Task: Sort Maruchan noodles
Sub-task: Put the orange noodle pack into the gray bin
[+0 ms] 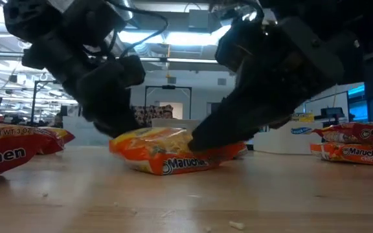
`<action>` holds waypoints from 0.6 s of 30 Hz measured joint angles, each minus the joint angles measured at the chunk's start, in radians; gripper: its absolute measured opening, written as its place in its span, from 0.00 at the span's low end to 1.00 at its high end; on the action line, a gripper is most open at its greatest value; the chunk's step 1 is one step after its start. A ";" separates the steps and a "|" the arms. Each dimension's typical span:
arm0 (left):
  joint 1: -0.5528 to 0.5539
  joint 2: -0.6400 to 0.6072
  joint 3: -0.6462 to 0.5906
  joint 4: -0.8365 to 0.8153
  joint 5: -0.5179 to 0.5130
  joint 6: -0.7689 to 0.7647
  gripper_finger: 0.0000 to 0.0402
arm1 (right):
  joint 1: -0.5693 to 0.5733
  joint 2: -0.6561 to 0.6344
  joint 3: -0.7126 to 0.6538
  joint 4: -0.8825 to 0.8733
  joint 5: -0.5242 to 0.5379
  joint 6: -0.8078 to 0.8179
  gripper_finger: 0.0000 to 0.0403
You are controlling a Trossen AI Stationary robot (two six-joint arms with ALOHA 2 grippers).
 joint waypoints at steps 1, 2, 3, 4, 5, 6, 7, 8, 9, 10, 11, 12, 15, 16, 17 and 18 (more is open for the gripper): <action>0.005 0.000 0.000 0.027 0.001 0.013 0.41 | 0.001 0.000 0.007 0.001 -0.003 -0.007 0.59; 0.010 0.000 0.000 0.056 0.007 0.026 0.41 | 0.006 0.000 0.014 -0.002 -0.006 -0.013 0.59; 0.015 0.000 0.000 0.078 0.016 0.036 0.41 | 0.004 0.000 0.020 -0.012 -0.009 -0.022 0.59; 0.020 0.000 0.000 0.088 0.026 0.046 0.41 | 0.004 0.000 0.024 -0.025 -0.009 -0.028 0.59; 0.025 0.000 0.000 0.090 0.037 0.055 0.41 | 0.004 0.000 0.027 -0.032 -0.010 -0.032 0.59; 0.027 -0.004 0.000 0.083 0.046 0.058 0.41 | 0.004 0.000 0.030 -0.032 -0.011 -0.037 0.59; 0.028 -0.018 0.000 0.058 0.059 0.057 0.41 | 0.004 -0.001 0.035 -0.032 -0.017 -0.046 0.59; 0.027 -0.038 0.000 0.040 0.069 0.056 0.41 | 0.004 -0.008 0.039 -0.049 -0.021 -0.053 0.59; 0.026 -0.056 0.001 0.029 0.080 0.056 0.41 | 0.004 -0.019 0.043 -0.079 -0.020 -0.057 0.59; 0.023 -0.074 0.002 0.003 0.082 0.055 0.41 | 0.004 -0.031 0.049 -0.113 -0.019 -0.061 0.59; 0.018 -0.101 0.001 -0.037 0.082 0.053 0.41 | 0.004 -0.046 0.052 -0.152 -0.016 -0.070 0.59; 0.012 -0.129 -0.001 -0.073 0.078 0.053 0.41 | 0.004 -0.065 0.055 -0.192 -0.005 -0.078 0.59; 0.000 -0.199 0.001 -0.121 0.074 0.037 0.41 | 0.004 -0.123 0.060 -0.318 0.057 -0.083 0.59; -0.001 -0.215 0.000 -0.124 0.096 0.034 0.41 | 0.004 -0.142 0.060 -0.359 0.084 -0.083 0.59; -0.001 -0.222 0.000 -0.110 0.123 0.031 0.41 | 0.004 -0.156 0.060 -0.386 0.107 -0.083 0.59; 0.003 -0.229 0.000 -0.102 0.143 0.024 0.41 | 0.004 -0.167 0.060 -0.409 0.127 -0.082 0.59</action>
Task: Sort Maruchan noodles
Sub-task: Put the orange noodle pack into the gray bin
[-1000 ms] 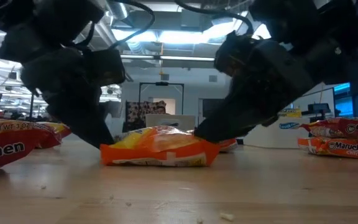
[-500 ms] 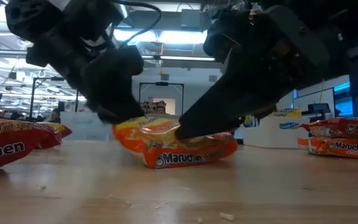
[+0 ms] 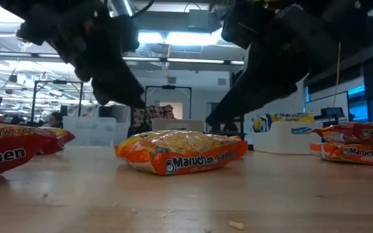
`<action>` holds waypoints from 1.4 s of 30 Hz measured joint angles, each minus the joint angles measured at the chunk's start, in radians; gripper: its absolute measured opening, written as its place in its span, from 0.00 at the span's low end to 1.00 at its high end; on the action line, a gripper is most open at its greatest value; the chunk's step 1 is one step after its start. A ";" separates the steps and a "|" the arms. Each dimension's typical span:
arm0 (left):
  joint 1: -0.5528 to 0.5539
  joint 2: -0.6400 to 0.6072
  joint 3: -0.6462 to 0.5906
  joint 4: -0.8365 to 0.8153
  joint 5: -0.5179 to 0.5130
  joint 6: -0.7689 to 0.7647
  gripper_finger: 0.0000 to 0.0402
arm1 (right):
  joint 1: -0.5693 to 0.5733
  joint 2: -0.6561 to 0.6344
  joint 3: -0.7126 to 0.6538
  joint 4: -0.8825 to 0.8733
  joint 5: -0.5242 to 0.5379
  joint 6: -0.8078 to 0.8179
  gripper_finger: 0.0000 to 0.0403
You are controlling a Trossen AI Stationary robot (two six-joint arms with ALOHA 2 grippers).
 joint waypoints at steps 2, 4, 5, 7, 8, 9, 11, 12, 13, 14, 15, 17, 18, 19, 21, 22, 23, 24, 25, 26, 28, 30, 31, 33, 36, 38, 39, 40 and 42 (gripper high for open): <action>0.013 -0.007 0.000 0.026 0.051 -0.030 0.43 | 0.000 -0.004 0.000 -0.018 0.021 0.000 0.59; 0.033 -0.005 0.000 0.038 0.088 -0.063 0.46 | 0.000 -0.004 0.000 -0.024 0.021 0.000 0.59; 0.043 0.002 0.000 0.037 0.104 -0.077 0.47 | 0.000 -0.003 0.000 -0.023 0.020 0.001 0.59; 0.064 0.027 0.000 0.034 0.132 -0.104 0.51 | 0.000 -0.002 0.000 -0.032 0.033 0.001 0.59; 0.075 0.038 0.000 0.029 0.146 -0.119 0.53 | 0.001 -0.001 0.000 -0.039 0.057 0.001 0.59; 0.086 0.051 0.000 0.037 0.167 -0.129 0.56 | 0.003 -0.001 0.000 -0.047 0.080 0.001 0.59; 0.106 0.079 0.000 0.048 0.188 -0.130 0.61 | 0.014 -0.001 0.000 -0.060 0.117 -0.003 0.59; 0.113 0.092 0.000 0.052 0.192 -0.130 0.63 | 0.015 -0.001 0.000 -0.066 0.131 -0.009 0.59; 0.121 0.104 0.000 0.066 0.197 -0.131 0.66 | 0.016 -0.001 0.000 -0.073 0.133 -0.012 0.59; 0.129 0.114 0.000 0.076 0.198 -0.137 0.68 | 0.016 -0.001 0.000 -0.082 0.129 -0.010 0.59; 0.139 0.123 0.000 0.077 0.200 -0.151 0.69 | 0.014 0.003 0.000 -0.086 0.123 0.000 0.59; 0.159 0.147 0.000 0.076 0.213 -0.180 0.72 | 0.013 0.014 -0.001 -0.092 0.121 0.004 0.59; 0.167 0.160 0.000 0.077 0.228 -0.190 0.73 | 0.013 0.020 -0.002 -0.087 0.121 0.003 0.59; 0.174 0.174 0.000 0.085 0.250 -0.203 0.73 | 0.013 0.030 -0.002 -0.070 0.120 0.003 0.59; 0.182 0.202 0.000 0.099 0.295 -0.214 0.73 | 0.014 0.043 -0.001 -0.071 0.116 0.003 0.59; 0.183 0.217 0.000 0.117 0.314 -0.222 0.73 | 0.014 0.051 -0.001 -0.069 0.114 0.003 0.59; 0.183 0.228 0.000 0.130 0.328 -0.230 0.73 | 0.014 0.059 -0.001 -0.069 0.112 0.003 0.59; 0.183 0.238 0.000 0.143 0.346 -0.235 0.73 | 0.014 0.066 -0.001 -0.069 0.111 0.003 0.59; 0.183 0.253 0.001 0.171 0.361 -0.240 0.73 | 0.014 0.071 -0.001 -0.069 0.109 0.003 0.59; 0.183 0.267 0.001 0.191 0.372 -0.254 0.73 | 0.014 0.078 -0.001 -0.062 0.110 0.003 0.59; 0.181 0.289 0.001 0.235 0.392 -0.270 0.72 | 0.014 0.090 -0.001 -0.055 0.108 0.003 0.59; 0.177 0.309 0.001 0.278 0.399 -0.290 0.72 | 0.014 0.099 -0.001 -0.051 0.108 0.003 0.59; 0.177 0.317 0.001 0.290 0.405 -0.305 0.72 | 0.014 0.101 -0.001 -0.049 0.108 0.003 0.59; 0.177 0.339 0.001 0.331 0.422 -0.327 0.72 | 0.014 0.103 -0.001 -0.048 0.108 0.003 0.59; 0.177 0.370 0.008 0.409 0.462 -0.362 0.72 | 0.014 0.104 -0.001 -0.047 0.108 0.003 0.59; 0.173 0.394 0.029 0.431 0.490 -0.378 0.72 | 0.013 0.104 -0.001 -0.045 0.108 0.003 0.59; 0.169 0.405 0.044 0.431 0.496 -0.380 0.72 | 0.013 0.104 -0.001 -0.044 0.107 0.003 0.59; 0.165 0.415 0.059 0.428 0.503 -0.380 0.72 | 0.013 0.104 -0.001 -0.044 0.107 0.003 0.59; 0.161 0.434 0.086 0.422 0.527 -0.371 0.71 | 0.013 0.104 -0.001 -0.043 0.107 0.003 0.59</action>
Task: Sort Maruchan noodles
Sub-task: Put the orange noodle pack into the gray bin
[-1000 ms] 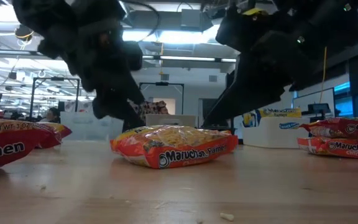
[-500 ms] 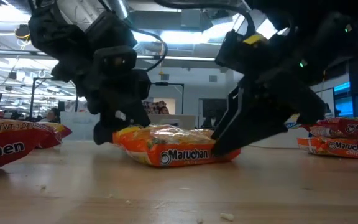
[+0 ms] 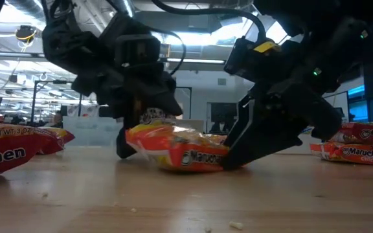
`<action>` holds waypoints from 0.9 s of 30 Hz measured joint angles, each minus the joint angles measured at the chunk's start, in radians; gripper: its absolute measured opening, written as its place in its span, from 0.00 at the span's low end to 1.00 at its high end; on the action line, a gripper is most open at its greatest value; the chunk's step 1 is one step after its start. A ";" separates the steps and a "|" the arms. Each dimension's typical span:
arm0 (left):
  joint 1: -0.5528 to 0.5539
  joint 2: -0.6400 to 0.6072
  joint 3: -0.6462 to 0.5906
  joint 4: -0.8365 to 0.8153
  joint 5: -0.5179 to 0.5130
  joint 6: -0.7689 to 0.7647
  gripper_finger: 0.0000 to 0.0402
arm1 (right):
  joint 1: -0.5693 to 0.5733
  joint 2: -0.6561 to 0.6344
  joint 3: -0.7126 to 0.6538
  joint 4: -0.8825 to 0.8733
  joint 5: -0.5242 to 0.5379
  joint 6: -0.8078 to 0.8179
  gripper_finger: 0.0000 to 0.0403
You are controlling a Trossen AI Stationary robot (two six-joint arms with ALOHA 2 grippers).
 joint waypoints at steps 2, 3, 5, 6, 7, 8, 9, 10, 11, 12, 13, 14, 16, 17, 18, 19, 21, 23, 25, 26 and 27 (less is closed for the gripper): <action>-0.003 0.013 0.021 -0.008 0.018 0.012 0.67 | 0.000 0.000 0.000 0.002 0.000 0.000 0.59; -0.004 0.013 0.028 -0.021 0.018 0.020 0.65 | 0.000 0.000 -0.001 0.005 -0.001 0.000 0.59; -0.004 0.014 0.040 -0.055 0.016 0.049 0.59 | 0.000 0.001 -0.001 0.007 -0.001 0.000 0.59; -0.005 0.013 0.043 -0.068 0.014 0.061 0.56 | 0.000 0.001 -0.001 0.007 -0.001 0.000 0.59; -0.005 0.013 0.043 -0.074 0.014 0.070 0.54 | 0.000 0.001 -0.001 0.007 -0.001 0.000 0.59; -0.005 0.012 0.043 -0.079 0.014 0.082 0.51 | 0.000 0.001 -0.001 0.008 -0.001 0.000 0.59; -0.005 0.012 0.043 -0.081 0.014 0.090 0.49 | 0.000 -0.001 -0.001 0.007 -0.001 0.000 0.59; -0.005 0.012 0.043 -0.082 0.013 0.097 0.47 | 0.001 -0.005 -0.001 0.006 -0.002 0.000 0.59; -0.008 0.012 0.043 -0.083 0.013 0.105 0.45 | 0.001 -0.011 -0.001 0.003 -0.008 0.000 0.59; -0.011 0.012 0.043 -0.084 0.011 0.114 0.43 | 0.001 -0.023 -0.001 -0.009 -0.019 0.000 0.59; -0.013 0.010 0.043 -0.087 0.010 0.121 0.42 | 0.002 -0.039 -0.001 -0.020 -0.028 0.000 0.59; -0.017 0.006 0.043 -0.093 0.011 0.131 0.41 | 0.002 -0.055 -0.001 -0.030 -0.034 0.000 0.59; -0.023 -0.002 0.041 -0.100 0.008 0.152 0.40 | 0.003 -0.092 -0.001 -0.068 -0.037 0.001 0.59; -0.025 -0.007 0.041 -0.099 0.007 0.167 0.39 | 0.007 -0.111 -0.001 -0.084 -0.040 0.001 0.59; -0.029 -0.014 0.041 -0.099 0.009 0.182 0.39 | 0.008 -0.132 -0.001 -0.103 -0.043 0.001 0.59; -0.032 -0.023 0.041 -0.102 0.010 0.196 0.39 | 0.008 -0.154 -0.001 -0.110 -0.042 0.000 0.59; -0.037 -0.028 0.042 -0.102 -0.002 0.220 0.38 | 0.009 -0.190 -0.001 -0.116 -0.044 0.000 0.59; -0.040 -0.027 0.041 -0.122 -0.016 0.228 0.36 | 0.009 -0.215 -0.001 -0.119 -0.045 0.000 0.59; -0.040 -0.026 0.041 -0.126 -0.034 0.231 0.34 | 0.008 -0.225 -0.001 -0.117 -0.045 0.000 0.59; -0.042 -0.026 0.042 -0.137 -0.050 0.235 0.33 | 0.007 -0.227 -0.001 -0.120 -0.045 0.000 0.59; -0.044 -0.026 0.041 -0.152 -0.064 0.243 0.32 | 0.007 -0.227 -0.001 -0.120 -0.045 0.000 0.59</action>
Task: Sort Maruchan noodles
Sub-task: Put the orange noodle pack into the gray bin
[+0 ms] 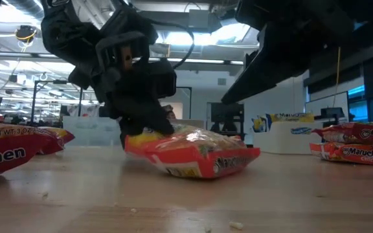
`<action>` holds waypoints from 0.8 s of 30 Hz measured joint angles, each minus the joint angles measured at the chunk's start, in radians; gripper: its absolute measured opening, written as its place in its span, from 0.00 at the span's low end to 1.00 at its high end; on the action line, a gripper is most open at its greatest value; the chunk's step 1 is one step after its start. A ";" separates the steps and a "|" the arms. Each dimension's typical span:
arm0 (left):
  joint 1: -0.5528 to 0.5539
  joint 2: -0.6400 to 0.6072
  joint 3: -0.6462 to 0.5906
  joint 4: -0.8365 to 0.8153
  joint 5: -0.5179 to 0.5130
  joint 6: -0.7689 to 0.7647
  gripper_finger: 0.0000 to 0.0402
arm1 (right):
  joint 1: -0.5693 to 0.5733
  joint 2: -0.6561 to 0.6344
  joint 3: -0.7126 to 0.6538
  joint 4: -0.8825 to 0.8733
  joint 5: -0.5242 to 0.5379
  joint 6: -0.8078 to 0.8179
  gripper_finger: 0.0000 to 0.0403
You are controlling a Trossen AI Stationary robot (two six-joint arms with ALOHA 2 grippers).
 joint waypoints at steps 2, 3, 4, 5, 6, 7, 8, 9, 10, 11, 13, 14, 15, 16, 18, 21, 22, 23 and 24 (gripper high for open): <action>-0.001 0.000 -0.001 -0.007 -0.015 0.008 0.28 | 0.000 0.000 0.000 -0.002 0.000 0.000 0.59; -0.002 0.000 -0.001 -0.003 -0.019 0.008 0.26 | 0.000 0.000 0.000 -0.002 0.000 0.000 0.59; -0.003 0.000 -0.001 -0.003 -0.023 0.009 0.24 | 0.000 0.000 0.000 -0.002 0.000 0.000 0.59; -0.003 0.000 -0.001 -0.004 -0.023 0.010 0.22 | 0.000 0.000 0.000 -0.001 0.001 0.000 0.59; -0.003 0.000 -0.001 -0.004 -0.021 0.013 0.19 | 0.000 0.000 0.000 -0.001 0.001 0.000 0.59; -0.003 0.000 -0.001 -0.004 -0.021 0.019 0.16 | 0.000 0.000 0.000 -0.001 0.001 0.000 0.59; -0.002 0.000 -0.001 -0.004 -0.020 0.026 0.13 | 0.000 0.000 0.000 -0.001 0.001 0.000 0.59; -0.002 0.000 -0.001 -0.004 -0.018 0.032 0.10 | 0.000 0.000 0.000 -0.001 0.001 0.000 0.59; -0.002 0.000 -0.001 -0.003 -0.013 0.035 0.07 | 0.000 0.000 0.000 -0.001 0.001 0.000 0.59; -0.002 0.000 -0.001 -0.004 -0.010 0.035 0.04 | 0.000 0.000 0.000 -0.001 0.001 0.000 0.59; -0.002 0.000 -0.001 -0.003 -0.004 0.036 0.01 | 0.000 0.000 0.000 0.000 0.002 0.000 0.59; -0.002 0.000 -0.001 -0.004 -0.004 0.037 0.01 | 0.000 0.000 0.000 0.000 0.002 0.000 0.59; -0.002 0.000 -0.001 -0.004 -0.004 0.037 0.01 | 0.000 0.000 0.000 -0.001 0.002 0.000 0.59; -0.002 0.000 -0.001 -0.004 -0.004 0.038 0.01 | 0.000 -0.002 0.000 -0.001 0.002 -0.001 0.59; -0.002 -0.009 -0.001 -0.012 -0.004 0.053 0.01 | 0.000 -0.005 0.000 0.002 0.001 -0.001 0.59; -0.004 -0.045 -0.001 -0.017 -0.013 0.091 0.00 | 0.000 -0.022 0.000 -0.006 0.000 -0.001 0.59; -0.006 -0.066 -0.001 -0.032 -0.023 0.115 0.00 | 0.000 -0.031 0.000 0.001 0.000 -0.001 0.59; -0.009 -0.093 -0.001 -0.061 -0.041 0.143 0.00 | 0.000 -0.045 0.000 -0.003 0.000 -0.001 0.59; -0.012 -0.120 0.000 -0.082 -0.059 0.173 0.00 | 0.000 -0.059 0.000 -0.013 0.000 -0.001 0.59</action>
